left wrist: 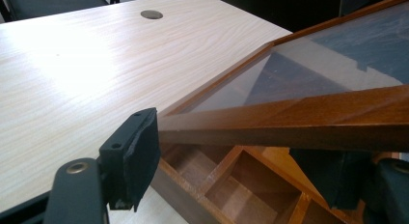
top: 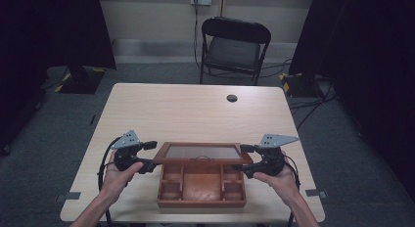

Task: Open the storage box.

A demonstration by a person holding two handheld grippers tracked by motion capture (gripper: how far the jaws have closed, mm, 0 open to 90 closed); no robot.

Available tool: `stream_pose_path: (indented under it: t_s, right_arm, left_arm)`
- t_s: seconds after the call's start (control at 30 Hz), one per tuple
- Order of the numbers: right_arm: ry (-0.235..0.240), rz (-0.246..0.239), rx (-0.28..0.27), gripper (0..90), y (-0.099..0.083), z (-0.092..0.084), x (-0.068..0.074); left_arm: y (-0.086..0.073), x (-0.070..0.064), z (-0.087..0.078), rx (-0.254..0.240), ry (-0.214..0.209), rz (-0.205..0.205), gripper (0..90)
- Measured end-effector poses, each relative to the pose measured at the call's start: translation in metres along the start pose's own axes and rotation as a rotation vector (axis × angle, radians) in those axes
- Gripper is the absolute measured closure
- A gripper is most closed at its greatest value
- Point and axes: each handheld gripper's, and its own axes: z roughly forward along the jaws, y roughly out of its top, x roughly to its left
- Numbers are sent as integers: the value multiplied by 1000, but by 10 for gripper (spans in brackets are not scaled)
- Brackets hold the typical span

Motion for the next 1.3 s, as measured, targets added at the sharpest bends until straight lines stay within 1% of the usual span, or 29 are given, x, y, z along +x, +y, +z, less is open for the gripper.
stream_pose_path:
  t_s: [0.03,0.07,0.13,0.2,0.3,0.33,0.37,0.4,0.5,0.53,0.57,0.6,0.67,0.7,0.73,0.87,0.9,0.97,1.0,1.07,1.13,1.17,1.23,1.3]
  right_arm:
    - [0,0,0,248,0,0,0]
    - [-1,3,-3,257,1,0,-1]
    - [-3,7,-12,280,2,0,-3]
    - [5,10,-22,304,5,1,-4]
    - [-4,14,-19,313,7,3,-7]
    - [-11,20,-18,314,7,4,-9]
    - [-11,20,-18,314,7,4,-9]
    - [-11,29,-22,316,7,5,-12]
    - [-12,46,-26,324,7,6,-16]
    - [-13,45,-32,349,7,6,-17]
    - [-13,45,-32,349,7,6,-17]
    - [-5,45,-31,357,7,6,-18]
    - [-5,43,-32,373,8,7,-18]
    - [3,43,-36,392,9,7,-19]
    - [4,44,-40,396,10,7,-20]
    - [10,48,-45,403,11,7,-22]
    - [12,47,-46,408,11,7,-23]
    - [11,46,-51,414,13,8,-24]
    - [11,47,-54,417,14,8,-25]
    - [11,51,-60,417,14,8,-26]
    - [10,54,-67,419,15,8,-27]
    - [10,55,-71,420,16,9,-28]
    - [11,60,-75,421,16,9,-29]
    - [9,61,-79,426,17,9,-30]
  left_arm:
    - [1,1,1,-2,-4,-4,257]
    - [2,1,1,-11,-5,-17,258]
    - [3,3,2,-14,-7,-24,268]
    - [5,4,4,-8,-9,-26,271]
    - [9,5,5,-6,-16,-18,276]
    - [10,5,5,-2,-19,-16,286]
    - [11,5,6,-7,-22,-13,286]
    - [12,5,6,0,-19,-8,287]
    - [12,5,7,-6,-18,-5,301]
    - [13,6,7,-7,-14,0,307]
    - [13,6,7,-7,-14,0,307]
    - [13,6,7,-8,-13,-7,307]
    - [13,7,8,-9,-10,-2,312]
    - [13,7,8,-9,-13,-3,344]
    - [13,8,9,-9,-18,-6,354]
    - [15,9,12,0,-14,6,360]
    - [16,10,12,5,-7,20,360]
    - [18,10,14,-8,-7,14,358]
    - [18,11,15,-11,0,19,358]
    - [19,11,16,-20,-2,17,347]
    - [20,12,17,-27,-2,26,347]
    - [20,12,17,-32,-5,22,342]
    - [21,13,18,-36,3,16,333]
    - [22,14,19,-38,-4,10,346]
